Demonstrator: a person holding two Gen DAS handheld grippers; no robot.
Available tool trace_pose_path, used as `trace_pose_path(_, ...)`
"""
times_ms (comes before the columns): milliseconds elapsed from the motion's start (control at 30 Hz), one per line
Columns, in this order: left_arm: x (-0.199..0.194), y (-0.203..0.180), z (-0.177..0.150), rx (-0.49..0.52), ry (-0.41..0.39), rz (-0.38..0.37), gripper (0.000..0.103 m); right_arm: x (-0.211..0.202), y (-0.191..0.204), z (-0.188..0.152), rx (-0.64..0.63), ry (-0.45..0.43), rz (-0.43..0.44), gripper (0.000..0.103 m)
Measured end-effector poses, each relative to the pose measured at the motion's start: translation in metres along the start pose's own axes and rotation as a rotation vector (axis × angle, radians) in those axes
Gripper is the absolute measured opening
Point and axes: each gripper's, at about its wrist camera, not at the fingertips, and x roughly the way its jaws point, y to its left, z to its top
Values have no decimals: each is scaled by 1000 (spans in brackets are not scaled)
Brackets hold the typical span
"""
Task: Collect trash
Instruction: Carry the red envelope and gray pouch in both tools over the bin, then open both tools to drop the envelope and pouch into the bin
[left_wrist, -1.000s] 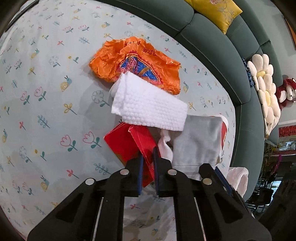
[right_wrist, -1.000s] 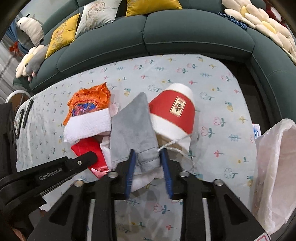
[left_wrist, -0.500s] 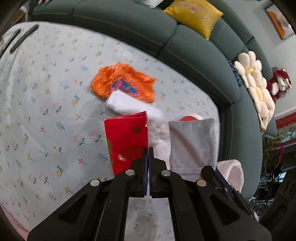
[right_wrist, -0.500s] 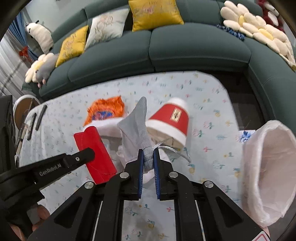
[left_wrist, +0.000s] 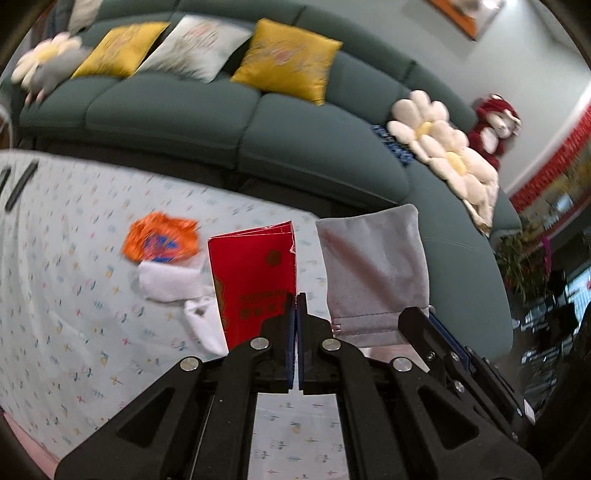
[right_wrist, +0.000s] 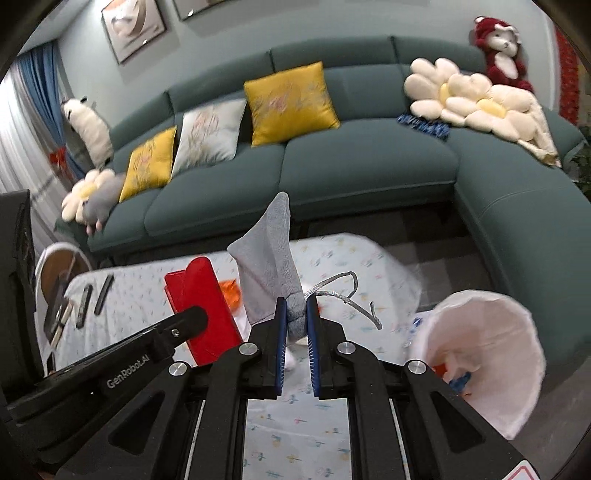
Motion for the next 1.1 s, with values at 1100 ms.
trace_pose_path(1100,69,-232,-94,412,150,-199,0,-72,-243,-58,301,-54,-218,10)
